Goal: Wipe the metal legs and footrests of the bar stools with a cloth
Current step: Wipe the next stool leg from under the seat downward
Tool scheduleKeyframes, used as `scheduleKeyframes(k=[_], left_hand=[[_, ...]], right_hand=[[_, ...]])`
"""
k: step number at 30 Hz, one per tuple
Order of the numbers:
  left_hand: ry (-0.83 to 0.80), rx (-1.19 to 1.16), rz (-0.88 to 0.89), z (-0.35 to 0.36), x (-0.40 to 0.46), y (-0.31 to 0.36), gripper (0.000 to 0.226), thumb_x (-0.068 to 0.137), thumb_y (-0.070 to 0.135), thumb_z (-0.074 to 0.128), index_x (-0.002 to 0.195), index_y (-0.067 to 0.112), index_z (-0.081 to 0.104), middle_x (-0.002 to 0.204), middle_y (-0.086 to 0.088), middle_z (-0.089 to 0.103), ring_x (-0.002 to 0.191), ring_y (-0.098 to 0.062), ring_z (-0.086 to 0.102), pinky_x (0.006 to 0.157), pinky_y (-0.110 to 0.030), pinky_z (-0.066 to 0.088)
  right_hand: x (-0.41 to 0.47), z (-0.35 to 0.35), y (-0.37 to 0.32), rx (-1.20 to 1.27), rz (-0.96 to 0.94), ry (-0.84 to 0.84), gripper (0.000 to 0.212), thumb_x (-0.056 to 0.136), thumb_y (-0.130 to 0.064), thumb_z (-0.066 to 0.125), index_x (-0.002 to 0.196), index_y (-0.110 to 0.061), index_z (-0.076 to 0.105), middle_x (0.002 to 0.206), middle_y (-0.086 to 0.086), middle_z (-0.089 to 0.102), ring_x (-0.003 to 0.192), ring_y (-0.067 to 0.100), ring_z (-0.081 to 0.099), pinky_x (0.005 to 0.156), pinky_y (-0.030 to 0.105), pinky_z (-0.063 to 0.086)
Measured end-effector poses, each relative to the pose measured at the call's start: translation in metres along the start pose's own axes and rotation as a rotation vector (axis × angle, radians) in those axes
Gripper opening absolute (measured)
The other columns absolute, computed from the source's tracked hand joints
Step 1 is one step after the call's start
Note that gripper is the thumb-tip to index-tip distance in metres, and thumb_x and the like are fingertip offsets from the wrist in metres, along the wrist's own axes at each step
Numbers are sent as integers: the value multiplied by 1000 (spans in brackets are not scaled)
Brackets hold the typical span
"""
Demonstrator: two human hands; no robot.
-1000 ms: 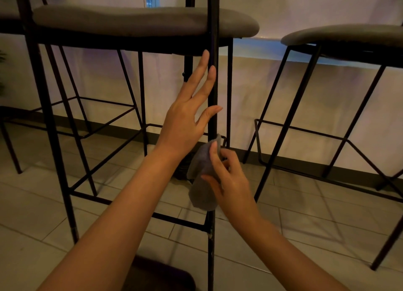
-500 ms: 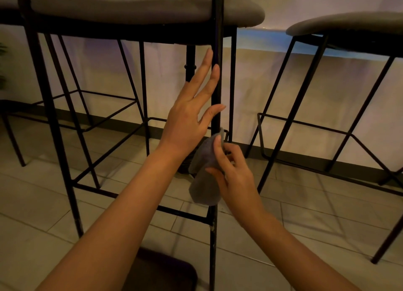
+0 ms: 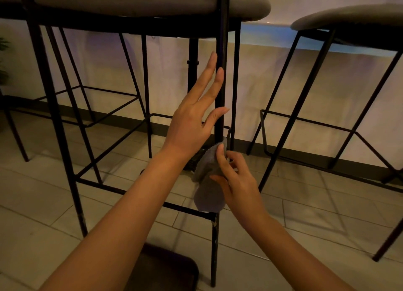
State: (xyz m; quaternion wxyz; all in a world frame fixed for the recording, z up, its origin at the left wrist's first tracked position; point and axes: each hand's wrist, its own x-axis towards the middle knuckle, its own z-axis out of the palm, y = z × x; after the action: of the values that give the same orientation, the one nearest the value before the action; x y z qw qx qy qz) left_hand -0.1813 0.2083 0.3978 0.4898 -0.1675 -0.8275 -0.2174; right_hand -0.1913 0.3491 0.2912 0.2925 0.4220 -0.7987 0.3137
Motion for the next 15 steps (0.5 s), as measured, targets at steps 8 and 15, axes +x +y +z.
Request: scheduleKeyframes(k=[8,15], left_hand=[[14,-25,-4,7,-9,-2,62,91,24,49,141,9,15,148,14,3,138,5,9,105,-6,23],[-2,-13,4,7,-15,-2,62,90,16,54,139,4,17,148,-3,11,136,10,8,108,-19,30]], right_hand=[[-1,2,0,84,-12,32,61,86,-6,59,139,-13,30,122,4,34,105,-9,34,91,-3,27],[-27,12,4,72,54,-57,57,88,-8,56,139,-13,32,121,2,36,102,-6,37,93,2,29]])
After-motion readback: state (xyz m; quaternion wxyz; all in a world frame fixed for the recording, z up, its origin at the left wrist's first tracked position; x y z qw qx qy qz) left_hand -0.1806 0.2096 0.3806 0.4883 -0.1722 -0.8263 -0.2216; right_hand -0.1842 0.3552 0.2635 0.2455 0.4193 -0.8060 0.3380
